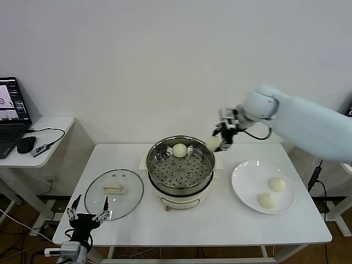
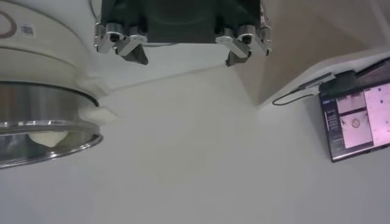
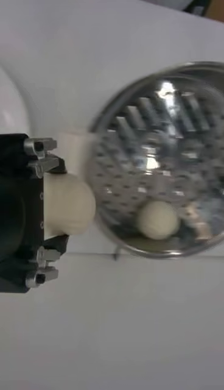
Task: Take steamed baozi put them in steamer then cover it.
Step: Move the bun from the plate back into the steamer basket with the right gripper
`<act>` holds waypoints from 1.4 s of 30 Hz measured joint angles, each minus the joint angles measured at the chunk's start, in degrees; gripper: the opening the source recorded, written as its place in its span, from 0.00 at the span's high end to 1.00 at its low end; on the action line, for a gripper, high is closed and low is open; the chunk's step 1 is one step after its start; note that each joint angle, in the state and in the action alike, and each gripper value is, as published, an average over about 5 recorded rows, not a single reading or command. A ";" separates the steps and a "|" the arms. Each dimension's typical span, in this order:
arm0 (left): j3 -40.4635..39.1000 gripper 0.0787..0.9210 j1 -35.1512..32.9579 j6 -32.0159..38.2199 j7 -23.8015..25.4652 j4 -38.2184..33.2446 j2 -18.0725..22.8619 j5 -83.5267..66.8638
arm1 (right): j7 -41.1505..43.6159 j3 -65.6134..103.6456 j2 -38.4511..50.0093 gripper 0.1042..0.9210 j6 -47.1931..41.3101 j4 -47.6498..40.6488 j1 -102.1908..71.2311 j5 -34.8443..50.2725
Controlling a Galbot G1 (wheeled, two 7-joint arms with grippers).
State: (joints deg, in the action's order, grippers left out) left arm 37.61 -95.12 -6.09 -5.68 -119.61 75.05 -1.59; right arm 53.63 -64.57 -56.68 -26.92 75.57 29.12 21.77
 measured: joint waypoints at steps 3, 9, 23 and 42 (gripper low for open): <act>0.38 0.12 0.00 0.05 0.01 0.22 0.14 -0.01 | -1.76 -0.52 -3.82 0.36 -1.49 -1.68 -0.70 1.45; 0.49 0.12 0.10 0.09 0.05 0.30 0.66 0.05 | -4.84 -1.12 -10.39 0.36 -4.19 -5.32 -2.76 3.01; 0.64 0.12 -0.16 0.37 0.09 0.27 0.80 0.09 | -9.18 -1.28 -19.38 0.36 -7.87 -12.68 -7.17 3.22; 0.60 0.12 -0.19 0.35 0.09 0.45 0.97 0.19 | -7.48 -1.52 -21.58 0.25 -10.18 -14.28 -7.94 2.36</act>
State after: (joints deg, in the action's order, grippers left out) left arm 38.21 -95.31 -5.75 -5.59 -119.17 76.02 -1.40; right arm 46.16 -66.09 -78.26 -37.11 61.29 21.18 24.13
